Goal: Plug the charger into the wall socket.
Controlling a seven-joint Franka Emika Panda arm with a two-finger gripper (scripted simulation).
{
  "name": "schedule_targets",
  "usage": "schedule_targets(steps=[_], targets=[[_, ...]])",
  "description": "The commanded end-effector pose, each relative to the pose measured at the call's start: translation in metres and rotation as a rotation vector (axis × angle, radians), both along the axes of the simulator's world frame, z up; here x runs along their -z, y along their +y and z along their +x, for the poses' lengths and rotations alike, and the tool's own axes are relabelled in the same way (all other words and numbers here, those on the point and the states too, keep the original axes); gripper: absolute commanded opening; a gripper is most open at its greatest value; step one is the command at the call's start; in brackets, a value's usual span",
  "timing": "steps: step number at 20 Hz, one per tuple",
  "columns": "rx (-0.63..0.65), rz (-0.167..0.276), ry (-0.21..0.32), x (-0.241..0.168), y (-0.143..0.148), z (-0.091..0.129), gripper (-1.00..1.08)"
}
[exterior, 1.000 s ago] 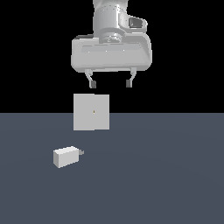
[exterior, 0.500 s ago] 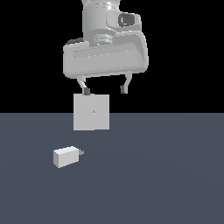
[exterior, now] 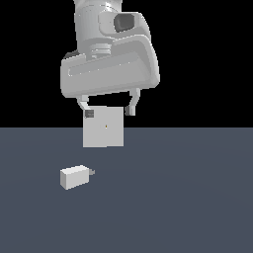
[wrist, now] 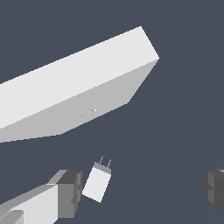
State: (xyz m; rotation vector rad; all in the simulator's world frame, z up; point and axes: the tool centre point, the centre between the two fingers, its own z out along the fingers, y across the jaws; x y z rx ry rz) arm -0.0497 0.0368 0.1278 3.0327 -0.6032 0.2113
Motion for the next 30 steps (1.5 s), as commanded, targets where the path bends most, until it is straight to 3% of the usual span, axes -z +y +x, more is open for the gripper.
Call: schedule_targets(steps=[1, 30], targets=[[0.036, -0.004, -0.012, 0.006, 0.005, -0.004, 1.0], [0.377, -0.058, -0.114, 0.062, 0.052, -0.025, 1.0]])
